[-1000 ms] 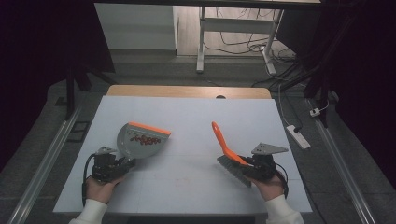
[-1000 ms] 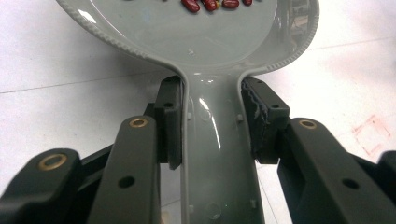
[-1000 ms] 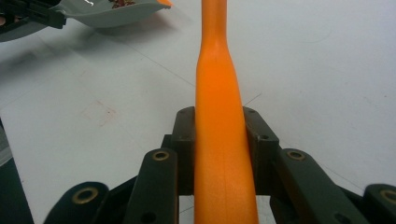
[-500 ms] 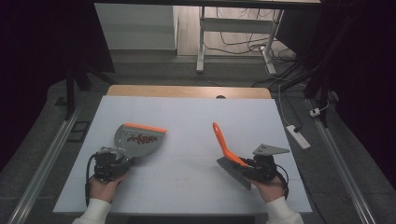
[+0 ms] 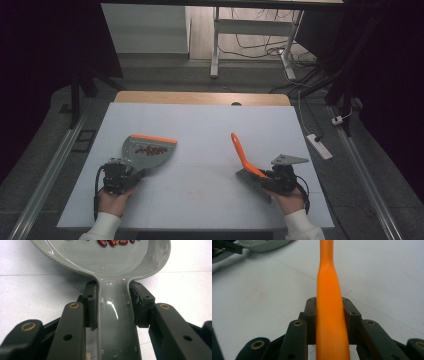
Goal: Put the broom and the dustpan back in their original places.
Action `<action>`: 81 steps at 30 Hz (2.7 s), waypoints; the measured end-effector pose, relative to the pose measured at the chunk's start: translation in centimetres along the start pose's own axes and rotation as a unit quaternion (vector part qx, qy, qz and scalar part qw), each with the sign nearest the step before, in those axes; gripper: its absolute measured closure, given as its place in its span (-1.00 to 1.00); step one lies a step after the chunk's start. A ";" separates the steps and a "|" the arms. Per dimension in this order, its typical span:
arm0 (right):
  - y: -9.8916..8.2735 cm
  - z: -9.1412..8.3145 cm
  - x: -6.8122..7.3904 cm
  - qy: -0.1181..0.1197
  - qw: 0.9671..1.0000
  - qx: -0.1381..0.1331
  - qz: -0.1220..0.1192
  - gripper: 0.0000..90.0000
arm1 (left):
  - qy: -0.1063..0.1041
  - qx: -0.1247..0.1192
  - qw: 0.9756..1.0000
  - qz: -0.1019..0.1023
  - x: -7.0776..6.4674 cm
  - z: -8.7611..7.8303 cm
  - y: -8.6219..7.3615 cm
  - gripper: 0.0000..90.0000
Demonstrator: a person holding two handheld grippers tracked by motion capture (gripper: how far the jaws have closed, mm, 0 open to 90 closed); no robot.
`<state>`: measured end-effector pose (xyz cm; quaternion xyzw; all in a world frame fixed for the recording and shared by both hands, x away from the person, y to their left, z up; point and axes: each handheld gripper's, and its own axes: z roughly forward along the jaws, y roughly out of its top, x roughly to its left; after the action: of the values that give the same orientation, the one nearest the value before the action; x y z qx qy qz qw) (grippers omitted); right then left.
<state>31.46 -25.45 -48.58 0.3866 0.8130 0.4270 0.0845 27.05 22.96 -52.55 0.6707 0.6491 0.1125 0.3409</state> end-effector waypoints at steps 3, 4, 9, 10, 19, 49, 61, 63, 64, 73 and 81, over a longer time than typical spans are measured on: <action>-0.1 0.2 -0.5 -0.009 1.000 0.004 0.005 0.56 | -0.001 0.004 1.000 0.001 0.0 0.1 -0.1 0.37; -0.2 0.2 -0.8 -0.010 1.000 0.003 0.008 0.56 | 0.000 0.004 1.000 0.002 -0.1 0.1 -0.1 0.37; -0.3 0.3 -1.6 -0.013 1.000 0.003 0.012 0.55 | -0.002 0.005 1.000 0.004 0.0 0.1 -0.1 0.37; -0.3 0.3 -1.8 -0.015 1.000 0.003 0.012 0.54 | -0.003 0.005 1.000 0.004 0.0 0.1 -0.1 0.37; -0.6 0.7 -3.5 -0.027 0.999 0.020 0.025 0.39 | -0.007 0.009 1.000 0.007 0.1 0.2 -0.2 0.37; -0.7 1.5 -4.4 -0.099 0.993 0.051 0.023 -0.12 | 0.023 -0.004 0.999 0.049 0.0 -1.8 0.0 -0.20; -0.3 0.3 -3.3 -0.083 0.996 0.013 -0.013 -0.07 | -0.019 -0.019 0.991 0.129 -0.1 -3.4 0.7 -0.18; -0.2 0.2 -3.1 -0.075 0.997 0.007 -0.021 -0.06 | -0.029 -0.015 0.990 0.139 -0.2 -3.3 0.9 -0.18; -0.1 0.2 -3.0 -0.070 0.997 0.005 -0.026 -0.06 | -0.033 -0.015 0.989 0.140 -0.2 -3.2 0.9 -0.18; 0.3 0.5 -1.3 -0.021 0.998 0.008 -0.061 -0.04 | -0.080 -0.006 0.979 0.188 -0.9 -1.9 1.6 -0.17; -0.1 0.3 -0.2 -0.002 0.996 0.010 -0.088 -0.04 | -0.141 0.008 0.965 0.221 -1.5 -1.3 1.7 -0.17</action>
<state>31.63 -25.44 -48.88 0.3149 0.8483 0.4086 0.1195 27.44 22.05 -50.09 0.8093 0.4310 0.0838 0.3901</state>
